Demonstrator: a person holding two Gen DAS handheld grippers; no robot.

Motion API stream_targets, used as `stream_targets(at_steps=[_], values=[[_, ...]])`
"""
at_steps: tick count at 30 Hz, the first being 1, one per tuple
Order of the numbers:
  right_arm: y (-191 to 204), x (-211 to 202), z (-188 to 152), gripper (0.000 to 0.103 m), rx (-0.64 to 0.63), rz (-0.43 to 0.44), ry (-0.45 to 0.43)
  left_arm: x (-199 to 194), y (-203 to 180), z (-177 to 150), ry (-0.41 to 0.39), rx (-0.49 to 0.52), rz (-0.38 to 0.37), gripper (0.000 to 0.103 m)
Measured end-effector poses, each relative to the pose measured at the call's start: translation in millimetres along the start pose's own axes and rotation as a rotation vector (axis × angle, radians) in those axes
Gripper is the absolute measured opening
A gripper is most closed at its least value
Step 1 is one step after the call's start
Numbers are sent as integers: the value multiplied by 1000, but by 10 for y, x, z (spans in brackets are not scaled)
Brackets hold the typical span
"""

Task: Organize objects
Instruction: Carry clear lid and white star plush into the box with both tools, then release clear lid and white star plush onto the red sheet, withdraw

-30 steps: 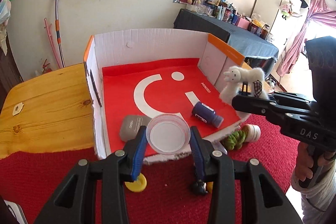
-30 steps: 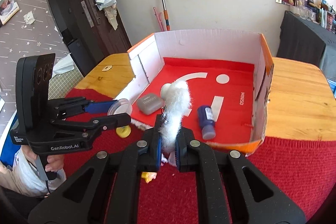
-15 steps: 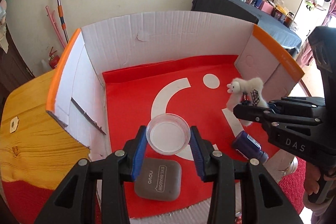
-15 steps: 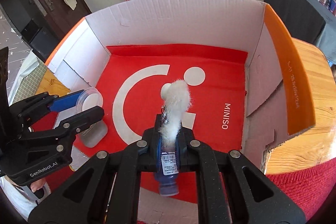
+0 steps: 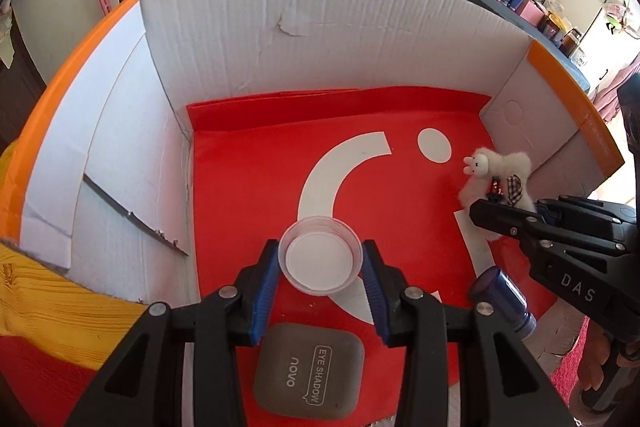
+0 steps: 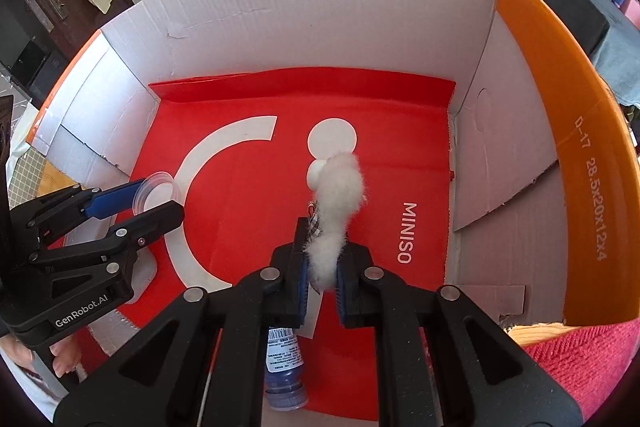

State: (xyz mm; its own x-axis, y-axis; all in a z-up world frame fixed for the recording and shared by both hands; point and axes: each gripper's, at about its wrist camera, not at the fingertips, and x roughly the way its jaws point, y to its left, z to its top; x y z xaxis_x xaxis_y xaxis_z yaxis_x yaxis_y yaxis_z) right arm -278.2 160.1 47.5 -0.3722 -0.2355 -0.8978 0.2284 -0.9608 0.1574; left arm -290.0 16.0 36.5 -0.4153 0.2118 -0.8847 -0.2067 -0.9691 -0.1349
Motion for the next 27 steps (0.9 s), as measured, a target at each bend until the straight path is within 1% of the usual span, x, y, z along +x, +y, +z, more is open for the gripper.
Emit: stream_targets(at_steps=[10,19,27], values=[[-27,20,24,11,13,9,36,-21,-17,6,12,-3,0,42],[-57,-7,20,12,17,9,36,-42,-21,17,10,0,4,43],[-57,-43,41,13,14,6,39,-38,-25,18,7,5,2,46]])
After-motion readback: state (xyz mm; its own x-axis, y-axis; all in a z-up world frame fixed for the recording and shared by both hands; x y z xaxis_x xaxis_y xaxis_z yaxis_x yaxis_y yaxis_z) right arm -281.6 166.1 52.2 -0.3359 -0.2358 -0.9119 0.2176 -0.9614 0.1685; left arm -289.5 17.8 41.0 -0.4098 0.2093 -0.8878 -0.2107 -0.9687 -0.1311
